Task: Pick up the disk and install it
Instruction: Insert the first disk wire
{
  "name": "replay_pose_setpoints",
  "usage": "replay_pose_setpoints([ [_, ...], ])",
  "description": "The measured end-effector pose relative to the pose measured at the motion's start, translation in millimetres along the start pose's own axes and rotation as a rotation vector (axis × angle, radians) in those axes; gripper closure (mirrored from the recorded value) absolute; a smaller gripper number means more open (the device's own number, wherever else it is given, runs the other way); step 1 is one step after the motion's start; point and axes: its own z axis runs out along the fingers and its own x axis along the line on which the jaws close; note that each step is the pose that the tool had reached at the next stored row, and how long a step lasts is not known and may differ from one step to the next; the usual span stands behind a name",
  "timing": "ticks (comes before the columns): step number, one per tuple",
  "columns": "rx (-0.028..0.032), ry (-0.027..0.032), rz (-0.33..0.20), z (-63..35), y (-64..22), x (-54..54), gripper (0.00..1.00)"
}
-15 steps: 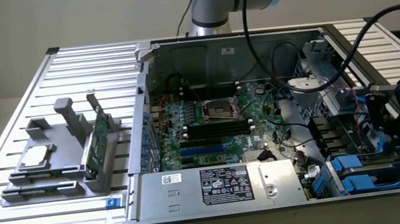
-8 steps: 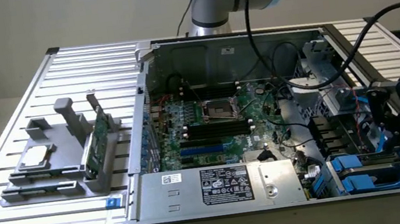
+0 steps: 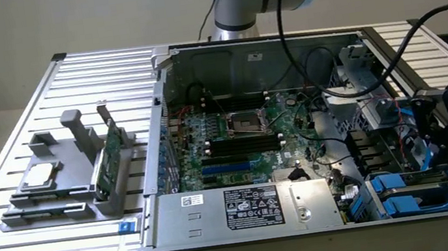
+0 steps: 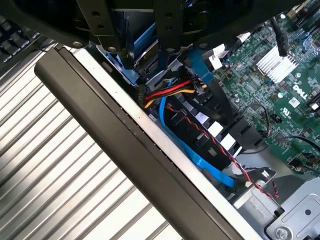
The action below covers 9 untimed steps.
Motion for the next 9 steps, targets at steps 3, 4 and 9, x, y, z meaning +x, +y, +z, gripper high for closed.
replay_pose_setpoints([
  [3, 0.0007, -0.0005, 0.009, 2.3, 2.9, 1.2, 0.67],
  [4, 0.0009, -0.0006, 0.013, 3.1, 4.0, 1.6, 0.67],
  [9, 0.002, -0.0014, 0.029, 5.2, 9.2, 3.8, 0.67],
])
